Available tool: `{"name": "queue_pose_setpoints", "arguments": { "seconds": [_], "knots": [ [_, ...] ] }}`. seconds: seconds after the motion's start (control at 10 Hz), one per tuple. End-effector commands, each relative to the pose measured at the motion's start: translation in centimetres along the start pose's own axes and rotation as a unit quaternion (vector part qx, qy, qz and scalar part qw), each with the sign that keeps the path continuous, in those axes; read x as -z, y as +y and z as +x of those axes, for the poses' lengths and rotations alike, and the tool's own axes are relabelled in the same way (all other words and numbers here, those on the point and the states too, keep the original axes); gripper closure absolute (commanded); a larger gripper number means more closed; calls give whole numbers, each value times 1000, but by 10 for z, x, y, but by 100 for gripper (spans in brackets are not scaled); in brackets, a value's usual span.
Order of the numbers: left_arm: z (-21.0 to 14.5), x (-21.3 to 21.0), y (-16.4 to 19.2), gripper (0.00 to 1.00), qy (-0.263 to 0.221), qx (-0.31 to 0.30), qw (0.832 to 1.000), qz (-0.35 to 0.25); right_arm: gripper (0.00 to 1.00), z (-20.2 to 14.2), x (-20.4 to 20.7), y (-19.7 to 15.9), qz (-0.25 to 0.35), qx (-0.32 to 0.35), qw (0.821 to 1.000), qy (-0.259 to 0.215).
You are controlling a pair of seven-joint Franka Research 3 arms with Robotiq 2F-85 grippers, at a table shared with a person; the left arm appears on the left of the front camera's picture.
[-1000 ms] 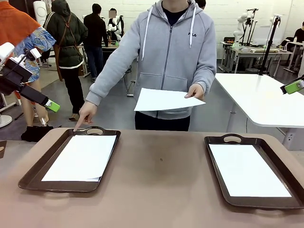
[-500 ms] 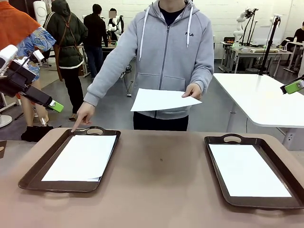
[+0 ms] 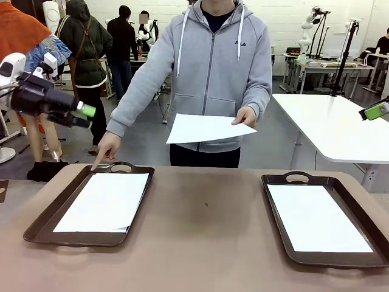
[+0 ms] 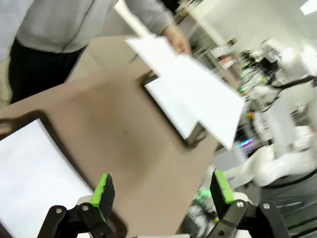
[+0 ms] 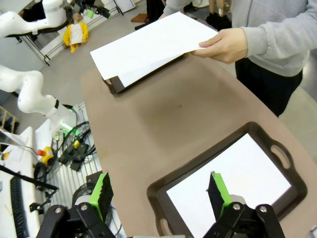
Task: Sort the A4 documents.
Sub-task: Receive the A4 Paper.
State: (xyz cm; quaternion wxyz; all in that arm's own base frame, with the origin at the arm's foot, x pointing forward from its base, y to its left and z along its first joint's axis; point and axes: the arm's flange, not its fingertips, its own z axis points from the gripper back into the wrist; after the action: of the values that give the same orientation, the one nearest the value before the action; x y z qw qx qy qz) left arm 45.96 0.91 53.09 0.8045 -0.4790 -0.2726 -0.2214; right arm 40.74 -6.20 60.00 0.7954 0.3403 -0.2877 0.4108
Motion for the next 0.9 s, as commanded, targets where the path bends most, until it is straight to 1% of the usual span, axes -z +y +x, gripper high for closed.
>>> {"name": "queue_pose_setpoints", "arguments": {
  "seconds": [0.0, 0.2, 0.3, 0.4, 0.5, 0.7, 0.8],
  "knots": [
    [30, 26, 38, 0, 0, -114, 989, -98, 0, 0, 0, 1, 4, -2, 1000, -1],
    [35, 55, 43, 0, 12, -163, 981, -102, 0, 0, 0, 1, 4, -2, 1000, -1],
    [39, 73, 45, 0, 21, -204, 974, -95, 0, 0, 0, 1, 4, -2, 1000, -1],
    [43, 89, 48, 0, 28, -232, 968, -93, 0, 0, 0, 1, 4, -2, 1000, -1],
    [46, 106, 54, 0, 35, -261, 959, -108, 0, 0, 0, 1, 4, -2, 1000, -1],
    [51, 134, 61, 0, 48, -298, 940, -161, 0, 0, 0, 1, 4, -2, 1000, -1],
    [51, 145, 63, 0, 52, -302, 936, -173, 0, 0, 0, 1, 4, -2, 1000, -1]
  ]
}}
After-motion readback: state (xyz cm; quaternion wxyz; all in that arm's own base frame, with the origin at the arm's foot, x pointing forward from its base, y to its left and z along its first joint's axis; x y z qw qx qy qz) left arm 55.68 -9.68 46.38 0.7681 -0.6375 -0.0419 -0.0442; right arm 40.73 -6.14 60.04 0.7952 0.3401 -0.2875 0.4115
